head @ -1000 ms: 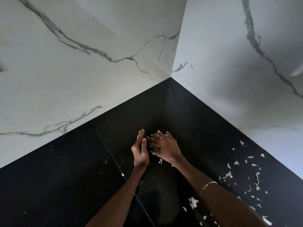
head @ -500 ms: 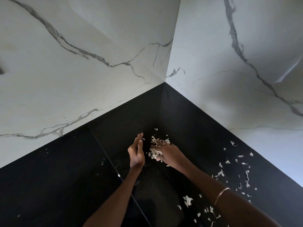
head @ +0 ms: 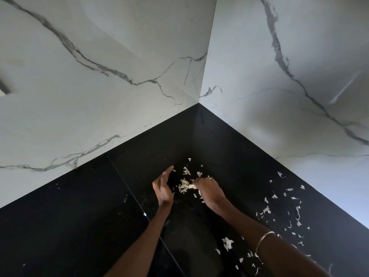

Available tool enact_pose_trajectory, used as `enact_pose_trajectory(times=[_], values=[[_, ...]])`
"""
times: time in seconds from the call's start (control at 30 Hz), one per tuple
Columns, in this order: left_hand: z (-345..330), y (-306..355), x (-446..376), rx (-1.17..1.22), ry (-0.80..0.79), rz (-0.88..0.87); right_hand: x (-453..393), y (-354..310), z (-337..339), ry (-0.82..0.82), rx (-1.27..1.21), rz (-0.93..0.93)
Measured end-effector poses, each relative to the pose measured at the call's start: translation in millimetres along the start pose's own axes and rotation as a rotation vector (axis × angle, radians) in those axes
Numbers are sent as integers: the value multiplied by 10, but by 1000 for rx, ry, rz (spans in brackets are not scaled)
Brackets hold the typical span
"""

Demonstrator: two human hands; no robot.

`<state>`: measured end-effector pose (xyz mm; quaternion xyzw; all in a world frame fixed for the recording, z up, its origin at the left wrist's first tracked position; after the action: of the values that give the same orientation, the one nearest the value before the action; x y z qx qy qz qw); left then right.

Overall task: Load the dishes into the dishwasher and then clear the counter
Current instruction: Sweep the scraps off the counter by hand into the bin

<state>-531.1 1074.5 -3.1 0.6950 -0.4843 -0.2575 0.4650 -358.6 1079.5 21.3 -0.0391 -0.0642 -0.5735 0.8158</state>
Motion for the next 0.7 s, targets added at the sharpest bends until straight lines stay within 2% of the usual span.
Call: enact_pose_trajectory(times=[0.1,0.2,0.27,0.33,0.4,0.53,0.6,0.7], values=[[-41,-130,104,152,12,142,-8,171,65,51,-118,-162],[-130,-314,252,460,88,421,-19,351,230,133,-396,-309],[-238,-393,359,663,123,583,-9,312,381,161,-485,-280],[-332,-436,447,766,145,674,11,195,497,163,-556,-225],[-440,-424,546,820,129,729,51,32,546,143,-613,-175],[-602,-363,654,920,99,790,158,-217,490,147,-572,-97],[-628,-374,672,966,113,819,200,-294,448,90,-565,-67],[-607,-395,711,982,142,831,220,-447,393,-62,-400,1]])
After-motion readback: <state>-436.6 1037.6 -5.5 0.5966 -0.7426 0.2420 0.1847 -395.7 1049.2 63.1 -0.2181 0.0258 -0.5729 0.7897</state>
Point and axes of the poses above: each hand's wrist, its own x-axis away from the middle knuckle, its own z-axis out of the back of the hand, y = z × x, the point moved 9 cm from there along -x, towards the middle knuckle, and after that the axes turned 15 degrees about x, right-handed, at the moved point
